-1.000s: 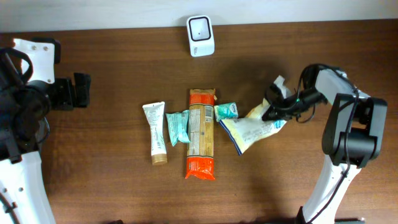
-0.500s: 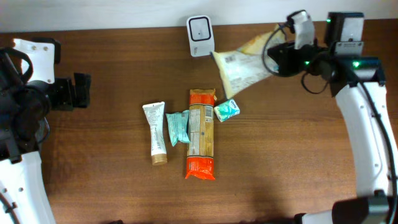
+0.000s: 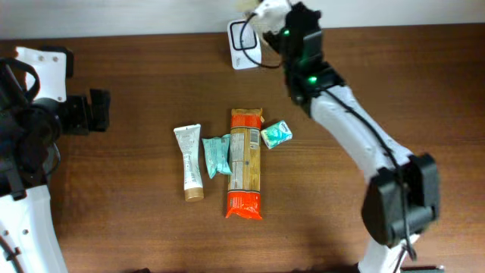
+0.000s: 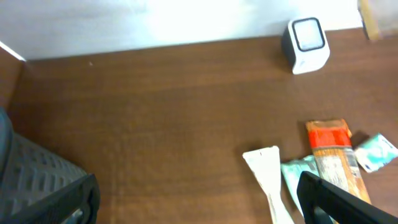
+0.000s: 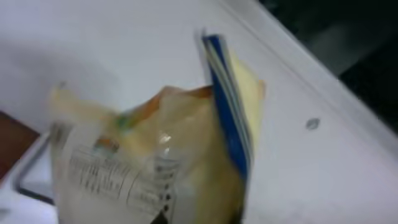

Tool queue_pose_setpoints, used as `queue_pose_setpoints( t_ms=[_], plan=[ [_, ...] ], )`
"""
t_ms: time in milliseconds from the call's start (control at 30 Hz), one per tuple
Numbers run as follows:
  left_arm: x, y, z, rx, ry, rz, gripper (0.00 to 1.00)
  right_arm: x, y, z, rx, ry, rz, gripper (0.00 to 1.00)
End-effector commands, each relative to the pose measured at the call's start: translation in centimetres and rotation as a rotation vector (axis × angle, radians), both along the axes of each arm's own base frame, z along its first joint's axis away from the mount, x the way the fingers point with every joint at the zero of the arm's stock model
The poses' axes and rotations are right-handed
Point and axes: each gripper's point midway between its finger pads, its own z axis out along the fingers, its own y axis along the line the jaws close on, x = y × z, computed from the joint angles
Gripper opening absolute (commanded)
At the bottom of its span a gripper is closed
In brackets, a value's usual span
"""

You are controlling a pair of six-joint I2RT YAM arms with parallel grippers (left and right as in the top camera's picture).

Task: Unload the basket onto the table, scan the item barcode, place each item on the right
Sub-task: 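Carry the snack bag to the white scanner, barcode toward its window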

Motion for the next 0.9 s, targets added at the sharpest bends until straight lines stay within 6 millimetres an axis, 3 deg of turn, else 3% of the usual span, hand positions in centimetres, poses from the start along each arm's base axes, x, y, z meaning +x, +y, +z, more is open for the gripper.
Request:
queue_pose_setpoints(
  t_ms=[0,67,133,233,367,533,633,867],
  plan=[
    [-0.1,-0.1,0.6,0.01,-0.018,-0.016,0.99,2.2,0.9,1.0,-0.293,-0.2,-0.066,0.04],
    [-0.1,-0.1,0.6,0.01,-0.017,-0.016,0.99,3.4,2.6,-0.5,-0.448,-0.346,-0.078,0.04],
    [-0.1,-0.1,0.6,0.01,-0.017,-0.016,0.99,4.3,4.0,-3.7,-0.568,-0.411,-0.039,0.04],
    [-0.1,-0.1,0.6,0.01,-0.018,-0.016,0.99,4.8,4.8,-6.4,-0.586,-0.406,0.006,0.04],
    [-0.1,-0.1,0.6,0.01,-0.018,-0.016,0.99,4.8,4.9,-5.2,-0.662,-0.455,0.008,0.04],
    [-0.1,-0.1,0.6,0.01,-0.018,-0.016,0.99,5.1,5.4,-5.5,-0.699,-0.49,0.096,0.04],
    [-0.1,-0.1,0.6,0.01,-0.018,-0.016,0.99,5.1,5.4,-4.8,-0.809,-0.545,0.125,0.04],
    [-0.1,-0.1,0.6,0.01,-0.017,-0.016,0.99,4.8,5.1,-3.9,-0.834,-0.579,0.101,0.04]
  ],
)
